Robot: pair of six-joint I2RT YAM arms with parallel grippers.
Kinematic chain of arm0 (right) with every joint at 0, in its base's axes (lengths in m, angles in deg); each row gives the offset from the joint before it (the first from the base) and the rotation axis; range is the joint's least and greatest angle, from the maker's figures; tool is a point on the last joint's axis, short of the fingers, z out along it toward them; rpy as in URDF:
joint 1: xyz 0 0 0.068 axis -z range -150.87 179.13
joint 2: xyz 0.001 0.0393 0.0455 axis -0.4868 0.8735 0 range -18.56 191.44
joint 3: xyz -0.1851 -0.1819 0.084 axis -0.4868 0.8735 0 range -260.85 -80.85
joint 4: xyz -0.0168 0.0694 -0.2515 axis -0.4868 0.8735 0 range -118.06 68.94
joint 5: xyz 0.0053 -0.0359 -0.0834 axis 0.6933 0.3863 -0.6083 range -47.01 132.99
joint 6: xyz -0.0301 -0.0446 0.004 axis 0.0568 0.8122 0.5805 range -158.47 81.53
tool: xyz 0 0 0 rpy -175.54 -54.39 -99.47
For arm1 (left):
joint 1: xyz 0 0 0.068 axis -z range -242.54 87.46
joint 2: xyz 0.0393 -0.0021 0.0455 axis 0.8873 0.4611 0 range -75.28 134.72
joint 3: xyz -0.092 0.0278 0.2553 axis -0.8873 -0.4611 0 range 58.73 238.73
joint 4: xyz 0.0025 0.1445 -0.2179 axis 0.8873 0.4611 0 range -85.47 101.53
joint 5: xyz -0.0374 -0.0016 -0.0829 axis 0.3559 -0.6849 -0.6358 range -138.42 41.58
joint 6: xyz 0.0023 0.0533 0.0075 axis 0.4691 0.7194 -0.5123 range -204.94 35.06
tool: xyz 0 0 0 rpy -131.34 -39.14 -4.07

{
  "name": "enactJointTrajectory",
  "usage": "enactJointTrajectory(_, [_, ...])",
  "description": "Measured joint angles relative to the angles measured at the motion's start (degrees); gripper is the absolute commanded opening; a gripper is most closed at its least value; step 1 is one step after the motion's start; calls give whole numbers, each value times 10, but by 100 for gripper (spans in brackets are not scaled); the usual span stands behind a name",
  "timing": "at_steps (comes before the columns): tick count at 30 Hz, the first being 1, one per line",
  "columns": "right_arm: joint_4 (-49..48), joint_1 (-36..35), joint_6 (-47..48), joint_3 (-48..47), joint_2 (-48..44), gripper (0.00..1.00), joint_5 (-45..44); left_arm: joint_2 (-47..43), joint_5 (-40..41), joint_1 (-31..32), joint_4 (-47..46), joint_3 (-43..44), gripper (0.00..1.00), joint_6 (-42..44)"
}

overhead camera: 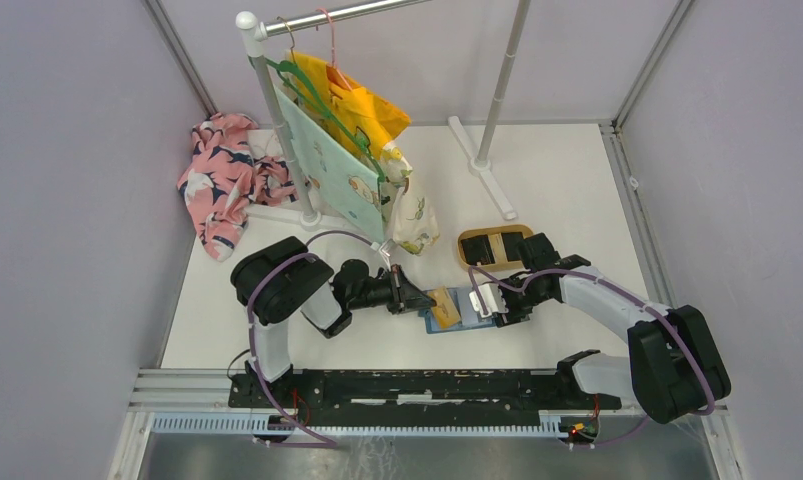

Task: Put the credit cards into the card holder
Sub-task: Insert the credit card into the card holder.

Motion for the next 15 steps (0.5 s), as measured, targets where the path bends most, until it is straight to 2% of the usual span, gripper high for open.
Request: enactJointTrajectory(15, [0, 0, 0, -1, 3, 55, 2, 4, 0, 2, -7, 12, 2, -2])
